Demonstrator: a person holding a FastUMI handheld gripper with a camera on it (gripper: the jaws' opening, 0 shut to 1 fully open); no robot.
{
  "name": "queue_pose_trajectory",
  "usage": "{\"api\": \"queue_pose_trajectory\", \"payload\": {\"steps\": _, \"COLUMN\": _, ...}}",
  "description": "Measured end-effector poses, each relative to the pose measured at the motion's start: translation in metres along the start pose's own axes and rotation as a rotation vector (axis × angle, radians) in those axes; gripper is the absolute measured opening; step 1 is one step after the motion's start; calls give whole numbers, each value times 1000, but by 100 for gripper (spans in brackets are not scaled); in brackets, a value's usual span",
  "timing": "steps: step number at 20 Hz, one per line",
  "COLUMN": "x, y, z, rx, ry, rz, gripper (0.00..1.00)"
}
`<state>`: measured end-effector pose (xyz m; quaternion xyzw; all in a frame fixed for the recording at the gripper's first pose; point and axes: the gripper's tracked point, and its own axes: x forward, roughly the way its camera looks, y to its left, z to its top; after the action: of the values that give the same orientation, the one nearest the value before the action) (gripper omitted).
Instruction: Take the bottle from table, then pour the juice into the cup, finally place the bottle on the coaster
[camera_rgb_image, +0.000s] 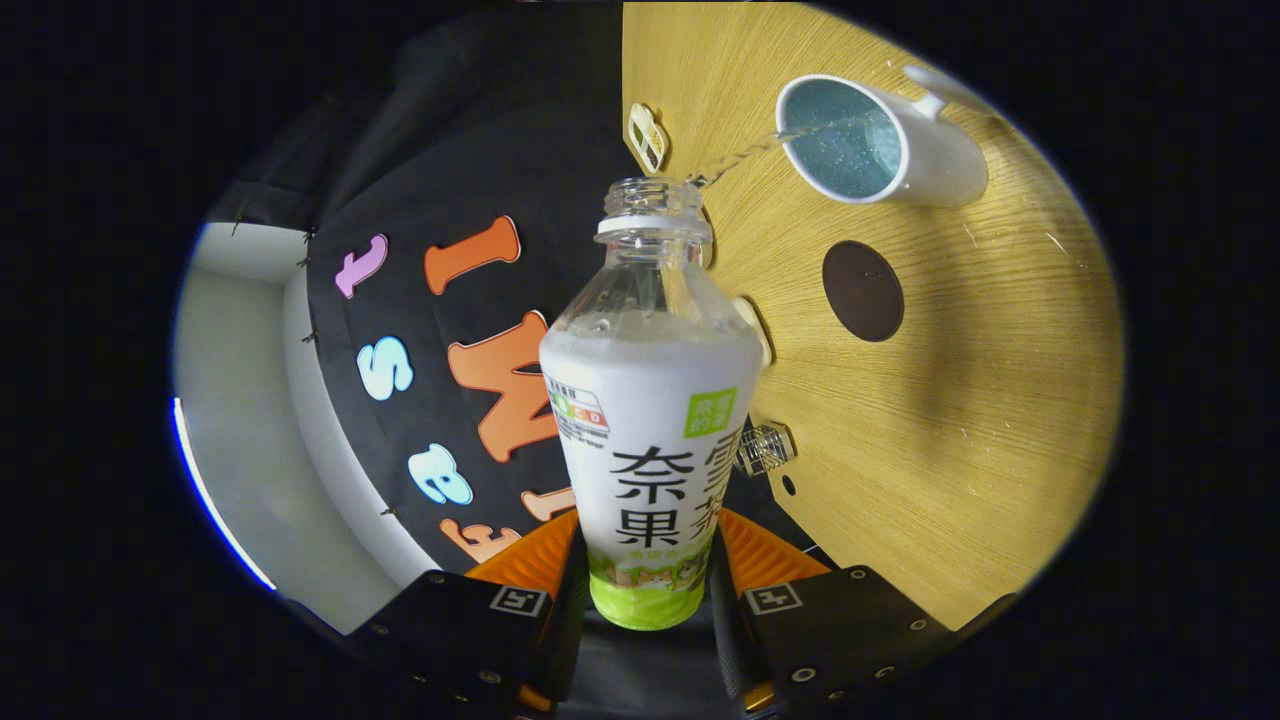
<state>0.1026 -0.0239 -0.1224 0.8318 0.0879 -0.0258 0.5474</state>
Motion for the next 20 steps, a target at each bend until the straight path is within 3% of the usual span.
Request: {"api": "queue_pose_trajectory", "payload": {"steps": 20, "x": 0, "y": 21, "z": 3, "rx": 114, "ry": -29, "rz": 46, "gripper": 57}}
